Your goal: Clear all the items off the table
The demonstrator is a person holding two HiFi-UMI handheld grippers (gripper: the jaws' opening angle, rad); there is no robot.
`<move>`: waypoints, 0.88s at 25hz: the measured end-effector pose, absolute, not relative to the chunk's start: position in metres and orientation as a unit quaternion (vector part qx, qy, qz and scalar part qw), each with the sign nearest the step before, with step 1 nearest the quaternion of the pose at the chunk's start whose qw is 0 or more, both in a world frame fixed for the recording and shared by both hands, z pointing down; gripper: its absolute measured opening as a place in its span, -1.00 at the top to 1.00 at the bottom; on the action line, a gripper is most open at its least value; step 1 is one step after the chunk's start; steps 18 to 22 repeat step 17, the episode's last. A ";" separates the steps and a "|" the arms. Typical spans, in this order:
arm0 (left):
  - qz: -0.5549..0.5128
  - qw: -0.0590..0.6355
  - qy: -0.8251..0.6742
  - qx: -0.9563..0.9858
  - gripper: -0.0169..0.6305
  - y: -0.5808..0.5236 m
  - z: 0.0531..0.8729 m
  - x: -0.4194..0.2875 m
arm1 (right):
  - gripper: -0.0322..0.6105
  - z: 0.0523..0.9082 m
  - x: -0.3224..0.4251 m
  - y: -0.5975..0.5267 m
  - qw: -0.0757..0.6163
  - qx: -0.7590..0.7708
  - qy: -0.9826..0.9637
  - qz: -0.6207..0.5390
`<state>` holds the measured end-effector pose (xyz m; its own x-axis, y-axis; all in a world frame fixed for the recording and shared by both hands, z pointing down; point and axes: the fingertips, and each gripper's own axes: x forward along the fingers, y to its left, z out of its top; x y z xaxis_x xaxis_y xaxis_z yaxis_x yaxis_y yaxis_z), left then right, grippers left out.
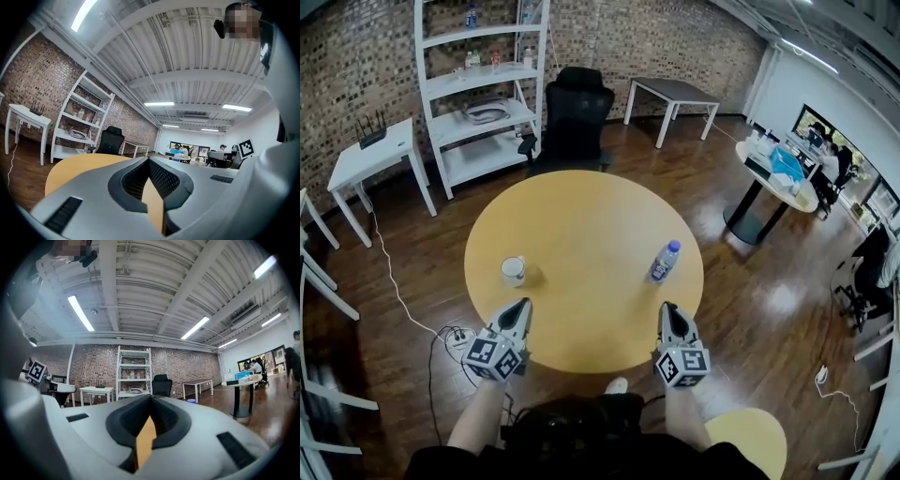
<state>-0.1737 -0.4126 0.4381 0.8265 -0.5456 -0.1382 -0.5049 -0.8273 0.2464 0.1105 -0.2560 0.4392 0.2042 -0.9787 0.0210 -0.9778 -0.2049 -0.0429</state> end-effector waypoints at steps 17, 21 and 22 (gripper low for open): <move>-0.067 0.096 -0.311 0.943 0.94 -0.437 0.451 -0.210 | 0.89 0.450 0.147 -0.253 -0.018 -0.782 0.622 -0.040; -0.067 0.096 -0.311 0.943 0.94 -0.437 0.451 -0.210 | 0.89 0.450 0.147 -0.253 -0.018 -0.782 0.622 -0.040; -0.067 0.096 -0.311 0.943 0.94 -0.437 0.451 -0.210 | 0.89 0.450 0.147 -0.253 -0.018 -0.782 0.622 -0.040</move>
